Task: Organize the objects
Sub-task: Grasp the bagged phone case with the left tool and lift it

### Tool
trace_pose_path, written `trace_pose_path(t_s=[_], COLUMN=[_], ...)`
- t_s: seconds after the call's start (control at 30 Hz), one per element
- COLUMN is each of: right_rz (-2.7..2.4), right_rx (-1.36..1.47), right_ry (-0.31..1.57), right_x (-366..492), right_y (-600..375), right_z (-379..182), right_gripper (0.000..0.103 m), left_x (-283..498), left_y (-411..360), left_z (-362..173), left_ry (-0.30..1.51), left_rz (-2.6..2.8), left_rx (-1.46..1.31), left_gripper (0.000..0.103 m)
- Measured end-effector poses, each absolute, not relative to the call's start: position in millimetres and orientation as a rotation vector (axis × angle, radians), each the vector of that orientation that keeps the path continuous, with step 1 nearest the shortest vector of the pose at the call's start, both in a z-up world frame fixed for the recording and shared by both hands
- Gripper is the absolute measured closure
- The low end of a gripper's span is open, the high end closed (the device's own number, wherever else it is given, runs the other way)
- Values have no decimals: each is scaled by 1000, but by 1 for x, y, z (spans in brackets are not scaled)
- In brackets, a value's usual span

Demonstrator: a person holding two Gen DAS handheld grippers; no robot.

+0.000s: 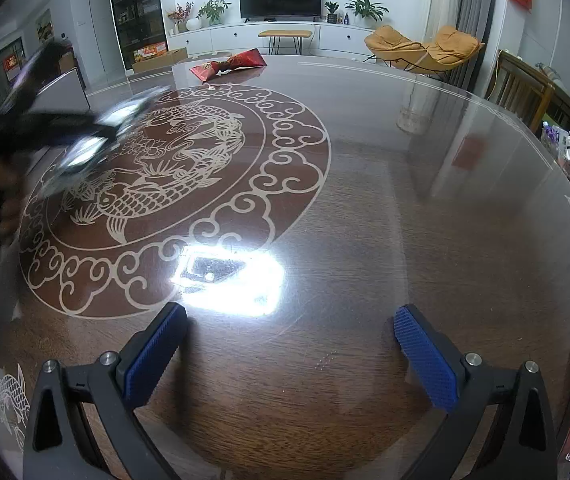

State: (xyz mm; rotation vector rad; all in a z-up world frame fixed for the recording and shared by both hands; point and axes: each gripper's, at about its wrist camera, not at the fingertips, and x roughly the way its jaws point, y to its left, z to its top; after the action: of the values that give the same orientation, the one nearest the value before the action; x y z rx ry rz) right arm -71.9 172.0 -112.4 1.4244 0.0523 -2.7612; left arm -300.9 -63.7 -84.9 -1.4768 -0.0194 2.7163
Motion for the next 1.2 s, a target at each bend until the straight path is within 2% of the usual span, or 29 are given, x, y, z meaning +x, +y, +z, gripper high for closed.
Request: trace_pose_path(t_s=[0.2,0.23,0.27,0.37,0.43,1.2], right_rz=[-2761,-2761,-2761,-2761,-2761,-2761], right_rx=[1424,1424,1424,1424,1424,1424], right_ry=[52,52,52,52,52,51], right_x=[-72,-72,-72,-72,-72,-72], right_y=[172,172,172,172,172,172], right_z=[-112,-112,-112,-112,-112,-112], right_gripper=[0,0,0,0,0,0], left_x=[-267,-265,-266,-261,-261,-264], left_y=[-95,-94,-92,-87,-84,-88], left_z=[-90,-90,-91,-95,-97,-95], left_ry=[-44,-35,-16,27,42,16], left_rz=[2786,2786,2786,2785,2795,2792], left_rx=[-1450,-1437,-1436,-1446,-1446,-1441], left_gripper=[25,22,14,4,0,0])
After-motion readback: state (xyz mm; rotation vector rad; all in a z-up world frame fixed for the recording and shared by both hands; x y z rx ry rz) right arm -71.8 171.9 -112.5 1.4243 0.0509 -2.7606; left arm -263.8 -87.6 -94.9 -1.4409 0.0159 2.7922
